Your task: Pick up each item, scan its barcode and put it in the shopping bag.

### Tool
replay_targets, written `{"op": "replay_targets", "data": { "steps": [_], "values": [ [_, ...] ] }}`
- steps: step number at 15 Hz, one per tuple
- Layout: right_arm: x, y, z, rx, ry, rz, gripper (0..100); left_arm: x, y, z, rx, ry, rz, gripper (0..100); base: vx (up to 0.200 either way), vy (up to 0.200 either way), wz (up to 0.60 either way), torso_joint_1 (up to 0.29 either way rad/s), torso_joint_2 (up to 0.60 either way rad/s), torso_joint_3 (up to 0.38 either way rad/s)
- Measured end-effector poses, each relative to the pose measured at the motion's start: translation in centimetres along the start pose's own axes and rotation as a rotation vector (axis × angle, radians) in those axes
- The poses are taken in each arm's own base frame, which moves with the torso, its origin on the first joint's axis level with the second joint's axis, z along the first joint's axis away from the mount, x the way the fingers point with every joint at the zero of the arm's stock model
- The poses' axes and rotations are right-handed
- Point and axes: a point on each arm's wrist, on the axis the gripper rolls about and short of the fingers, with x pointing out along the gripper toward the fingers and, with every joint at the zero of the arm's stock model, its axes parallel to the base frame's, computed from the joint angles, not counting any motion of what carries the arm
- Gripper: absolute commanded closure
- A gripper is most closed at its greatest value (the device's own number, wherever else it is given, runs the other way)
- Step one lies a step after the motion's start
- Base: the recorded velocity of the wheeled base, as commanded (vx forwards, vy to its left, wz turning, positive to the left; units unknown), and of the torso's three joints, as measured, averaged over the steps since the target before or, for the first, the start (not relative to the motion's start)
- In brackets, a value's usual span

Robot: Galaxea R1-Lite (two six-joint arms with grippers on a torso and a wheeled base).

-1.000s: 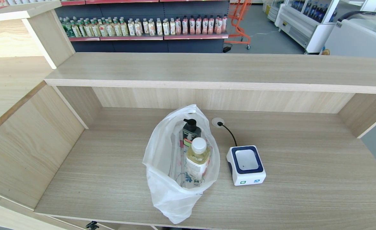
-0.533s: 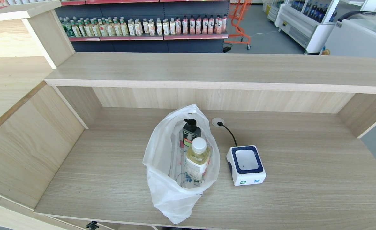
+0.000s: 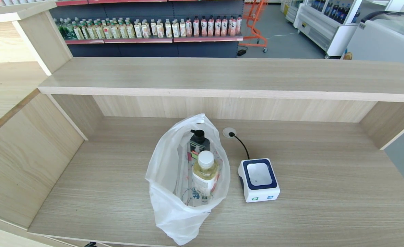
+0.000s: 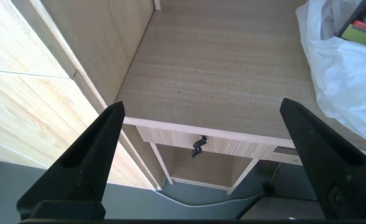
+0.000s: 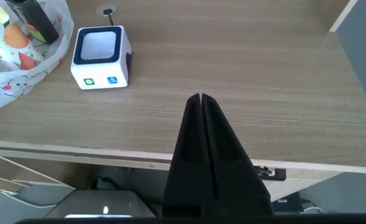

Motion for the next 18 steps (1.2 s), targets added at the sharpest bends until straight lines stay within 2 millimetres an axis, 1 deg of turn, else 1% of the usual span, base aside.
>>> {"op": "replay_targets", "data": {
  "steps": [1, 5, 7, 18],
  "values": [
    [0.0, 0.0, -0.01, 0.0, 0.0, 0.0, 100, 0.0, 0.0, 0.0, 0.0, 0.0, 0.002, 0, 0.0, -0.2, 0.0, -0.007, 0.01, 0.002],
    [0.01, 0.0, -0.02, 0.0, 0.001, -0.001, 100, 0.0, 0.0, 0.0, -0.001, 0.0, 0.0, 0, 0.0, 0.0, 0.0, 0.0, 0.0, 0.0],
    [0.01, 0.0, -0.01, 0.0, 0.001, -0.001, 100, 0.0, 0.0, 0.0, 0.0, 0.0, 0.0, 0, 0.2, 0.0, 0.0, 0.0, 0.0, 0.002],
    [0.02, -0.04, -0.02, 0.004, 0.004, -0.016, 100, 0.0, 0.0, 0.0, 0.0, 0.0, 0.0, 0, 0.0, 0.0, 0.0, 0.0, 0.0, 0.0]
  ]
}}
